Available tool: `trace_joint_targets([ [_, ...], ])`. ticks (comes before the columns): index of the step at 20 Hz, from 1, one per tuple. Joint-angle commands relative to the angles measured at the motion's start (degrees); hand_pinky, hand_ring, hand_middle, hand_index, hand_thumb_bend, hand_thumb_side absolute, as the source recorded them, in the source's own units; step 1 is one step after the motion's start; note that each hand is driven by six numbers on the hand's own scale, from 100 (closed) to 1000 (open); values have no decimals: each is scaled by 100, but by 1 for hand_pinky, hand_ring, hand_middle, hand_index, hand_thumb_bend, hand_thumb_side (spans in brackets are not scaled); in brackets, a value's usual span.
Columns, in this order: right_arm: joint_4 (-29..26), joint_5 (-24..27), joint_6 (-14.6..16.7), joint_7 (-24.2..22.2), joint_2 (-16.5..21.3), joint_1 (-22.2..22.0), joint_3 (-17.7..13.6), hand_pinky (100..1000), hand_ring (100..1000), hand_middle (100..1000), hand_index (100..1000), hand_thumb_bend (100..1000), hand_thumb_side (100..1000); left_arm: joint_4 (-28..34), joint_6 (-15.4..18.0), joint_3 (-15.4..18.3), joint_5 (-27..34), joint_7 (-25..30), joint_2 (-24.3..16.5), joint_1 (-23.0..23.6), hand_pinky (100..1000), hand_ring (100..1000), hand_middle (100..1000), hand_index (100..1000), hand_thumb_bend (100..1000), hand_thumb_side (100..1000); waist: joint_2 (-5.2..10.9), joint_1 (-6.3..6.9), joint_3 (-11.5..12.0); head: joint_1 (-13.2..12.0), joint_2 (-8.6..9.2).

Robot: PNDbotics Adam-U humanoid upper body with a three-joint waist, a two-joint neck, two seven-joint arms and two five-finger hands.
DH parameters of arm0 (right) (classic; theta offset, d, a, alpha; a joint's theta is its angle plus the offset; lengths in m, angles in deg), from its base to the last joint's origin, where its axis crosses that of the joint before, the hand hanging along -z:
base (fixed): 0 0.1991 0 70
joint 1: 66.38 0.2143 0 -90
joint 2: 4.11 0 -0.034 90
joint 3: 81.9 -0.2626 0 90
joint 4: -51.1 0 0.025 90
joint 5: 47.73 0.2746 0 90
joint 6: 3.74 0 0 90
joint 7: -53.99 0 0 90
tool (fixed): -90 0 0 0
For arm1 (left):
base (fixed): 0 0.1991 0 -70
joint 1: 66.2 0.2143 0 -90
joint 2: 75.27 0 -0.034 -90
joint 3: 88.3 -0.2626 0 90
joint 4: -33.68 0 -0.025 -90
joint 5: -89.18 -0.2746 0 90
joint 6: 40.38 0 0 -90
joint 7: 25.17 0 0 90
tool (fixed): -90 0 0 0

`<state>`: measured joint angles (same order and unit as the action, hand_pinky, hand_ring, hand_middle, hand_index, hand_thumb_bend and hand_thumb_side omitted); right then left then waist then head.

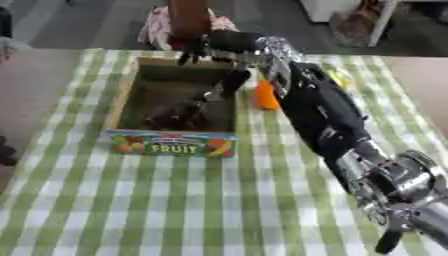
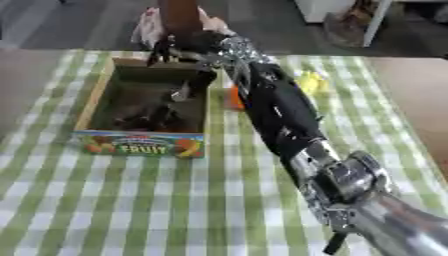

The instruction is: Pick up objects on the table and place them in the box.

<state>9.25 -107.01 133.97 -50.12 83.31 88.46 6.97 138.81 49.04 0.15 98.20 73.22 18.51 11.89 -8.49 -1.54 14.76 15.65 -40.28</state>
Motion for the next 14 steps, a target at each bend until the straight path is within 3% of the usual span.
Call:
trace_joint_targets([
  [1, -99, 350, -258, 97, 456, 103, -156, 664, 704, 738, 842, 398, 395, 66, 10, 73, -23, -38, -176, -25, 572, 587, 558, 735, 100, 843, 100, 14, -31, -47, -10],
  [8, 209, 934, -946, -20, 1064, -224, -400, 649, 685, 718, 833, 374, 400, 74, 19, 105, -42, -78, -198, 16, 571, 587, 558, 735, 100, 843, 88, 36, -140, -112, 13],
  [14, 600, 823, -1493, -76, 1154, -456, -447, 650, 692, 724, 834, 370, 442, 80, 24, 102, -46, -80, -185, 18, 571, 587, 557, 735, 100, 842, 73, 79, -175, -130, 28],
])
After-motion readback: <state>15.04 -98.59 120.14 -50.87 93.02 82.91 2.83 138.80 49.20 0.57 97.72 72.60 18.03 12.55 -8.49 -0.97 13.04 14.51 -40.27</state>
